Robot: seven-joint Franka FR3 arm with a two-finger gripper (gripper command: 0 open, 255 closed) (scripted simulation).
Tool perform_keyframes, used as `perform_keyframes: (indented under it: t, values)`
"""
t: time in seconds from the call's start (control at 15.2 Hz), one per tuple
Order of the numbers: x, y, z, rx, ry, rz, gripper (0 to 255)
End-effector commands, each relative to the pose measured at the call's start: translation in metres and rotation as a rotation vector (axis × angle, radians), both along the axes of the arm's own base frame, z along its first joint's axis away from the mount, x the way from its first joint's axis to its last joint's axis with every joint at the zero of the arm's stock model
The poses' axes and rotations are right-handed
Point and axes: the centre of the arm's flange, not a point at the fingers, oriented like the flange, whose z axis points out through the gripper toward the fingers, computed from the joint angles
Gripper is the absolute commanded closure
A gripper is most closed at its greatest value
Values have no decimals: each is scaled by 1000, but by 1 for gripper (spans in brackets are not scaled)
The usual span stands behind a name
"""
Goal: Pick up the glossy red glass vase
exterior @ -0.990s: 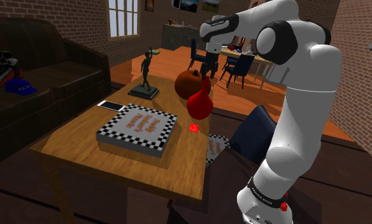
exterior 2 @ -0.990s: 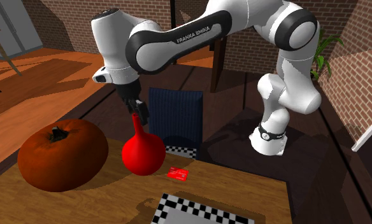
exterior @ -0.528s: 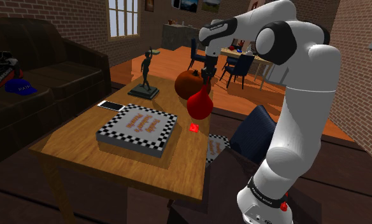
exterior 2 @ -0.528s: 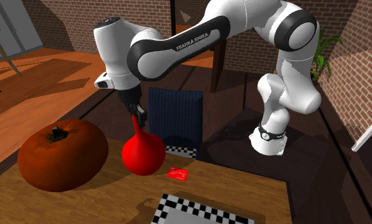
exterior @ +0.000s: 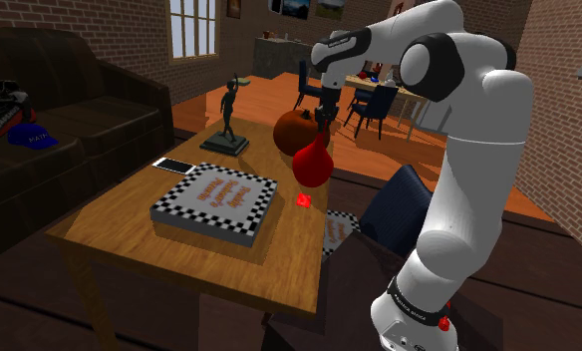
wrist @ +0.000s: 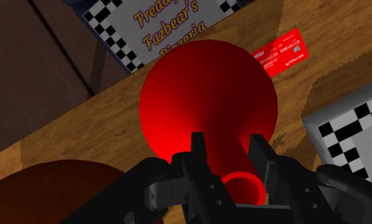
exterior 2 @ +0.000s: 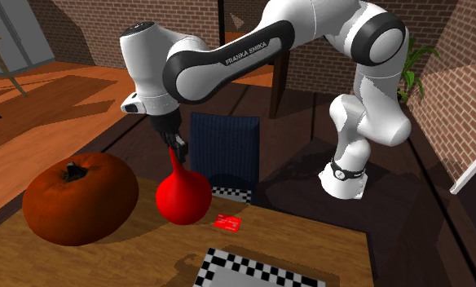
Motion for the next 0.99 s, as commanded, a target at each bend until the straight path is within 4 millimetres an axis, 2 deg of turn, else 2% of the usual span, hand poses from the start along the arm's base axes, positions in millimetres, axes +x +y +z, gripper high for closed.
perform_keyframes:
  t: [0.0, 0.92]
  values:
    - [0, 0, 5, 0, 1, 0, 255]
    - [0, 0, 79, 0, 1, 0, 255]
